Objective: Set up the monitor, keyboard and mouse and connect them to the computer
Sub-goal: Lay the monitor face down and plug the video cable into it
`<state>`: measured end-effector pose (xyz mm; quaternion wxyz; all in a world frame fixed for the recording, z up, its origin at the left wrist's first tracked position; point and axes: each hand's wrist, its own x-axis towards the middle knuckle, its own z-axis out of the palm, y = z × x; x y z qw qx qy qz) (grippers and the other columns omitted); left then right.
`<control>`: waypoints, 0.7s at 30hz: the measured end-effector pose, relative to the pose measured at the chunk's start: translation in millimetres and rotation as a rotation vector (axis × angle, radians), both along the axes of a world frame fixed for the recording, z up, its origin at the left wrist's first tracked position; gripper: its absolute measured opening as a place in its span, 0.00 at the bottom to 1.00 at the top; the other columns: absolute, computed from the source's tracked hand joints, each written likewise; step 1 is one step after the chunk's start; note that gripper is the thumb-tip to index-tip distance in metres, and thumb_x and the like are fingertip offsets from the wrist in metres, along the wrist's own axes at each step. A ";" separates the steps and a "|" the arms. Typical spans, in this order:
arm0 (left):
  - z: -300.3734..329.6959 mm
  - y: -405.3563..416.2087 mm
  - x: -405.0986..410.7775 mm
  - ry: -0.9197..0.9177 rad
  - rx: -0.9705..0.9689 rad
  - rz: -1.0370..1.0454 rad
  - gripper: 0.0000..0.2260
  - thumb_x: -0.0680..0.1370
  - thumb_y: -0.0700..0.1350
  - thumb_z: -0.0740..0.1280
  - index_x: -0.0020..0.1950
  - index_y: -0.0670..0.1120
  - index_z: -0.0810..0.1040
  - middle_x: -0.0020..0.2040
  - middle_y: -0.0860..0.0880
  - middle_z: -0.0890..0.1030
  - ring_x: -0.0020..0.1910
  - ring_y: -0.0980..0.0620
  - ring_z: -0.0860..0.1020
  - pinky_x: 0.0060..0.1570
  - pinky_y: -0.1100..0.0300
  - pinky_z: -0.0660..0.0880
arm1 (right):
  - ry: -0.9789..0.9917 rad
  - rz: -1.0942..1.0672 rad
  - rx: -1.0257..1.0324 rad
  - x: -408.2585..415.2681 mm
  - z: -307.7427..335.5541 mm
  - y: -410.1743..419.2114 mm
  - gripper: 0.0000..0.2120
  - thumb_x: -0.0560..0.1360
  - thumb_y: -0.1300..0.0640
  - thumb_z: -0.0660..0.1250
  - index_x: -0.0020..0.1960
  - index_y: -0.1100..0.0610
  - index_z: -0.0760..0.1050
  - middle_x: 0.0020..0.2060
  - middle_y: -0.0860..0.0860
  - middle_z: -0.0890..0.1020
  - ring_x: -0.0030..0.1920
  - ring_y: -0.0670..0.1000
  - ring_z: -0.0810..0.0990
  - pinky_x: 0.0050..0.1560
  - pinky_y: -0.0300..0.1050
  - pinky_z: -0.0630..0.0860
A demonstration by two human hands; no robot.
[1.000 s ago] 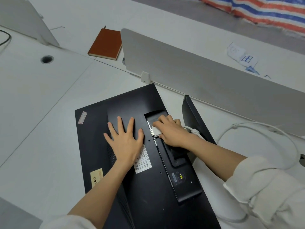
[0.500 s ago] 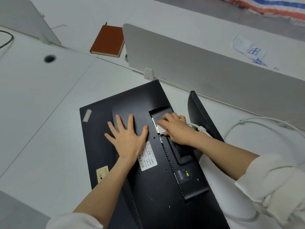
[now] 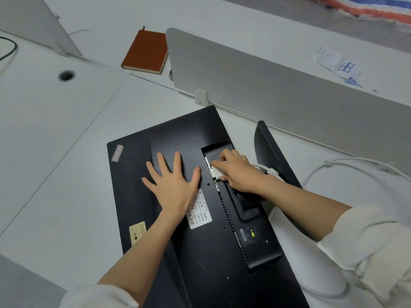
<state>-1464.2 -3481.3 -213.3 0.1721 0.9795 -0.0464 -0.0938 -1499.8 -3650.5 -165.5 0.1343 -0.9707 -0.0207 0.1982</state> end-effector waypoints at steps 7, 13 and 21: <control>-0.7 0.4 0.8 0.014 0.006 -0.006 0.33 0.71 0.69 0.49 0.75 0.58 0.56 0.78 0.45 0.49 0.75 0.38 0.42 0.69 0.35 0.44 | 0.002 -0.026 -0.016 -0.2 0.9 1.7 0.21 0.77 0.61 0.62 0.68 0.52 0.66 0.61 0.55 0.65 0.63 0.56 0.62 0.61 0.50 0.62; -1.2 0.5 0.5 0.011 0.008 -0.007 0.33 0.71 0.68 0.49 0.75 0.58 0.56 0.78 0.45 0.49 0.75 0.38 0.42 0.69 0.35 0.43 | 0.003 -0.047 0.000 -1.9 -0.2 2.2 0.22 0.77 0.61 0.62 0.69 0.51 0.66 0.63 0.54 0.65 0.63 0.56 0.62 0.61 0.49 0.61; -2.3 -0.4 0.6 -0.002 0.013 -0.007 0.36 0.69 0.70 0.44 0.75 0.57 0.56 0.78 0.44 0.49 0.75 0.37 0.43 0.69 0.34 0.44 | 0.004 -0.040 0.013 0.0 -2.9 1.2 0.18 0.77 0.61 0.62 0.66 0.54 0.68 0.60 0.55 0.65 0.61 0.55 0.63 0.61 0.49 0.62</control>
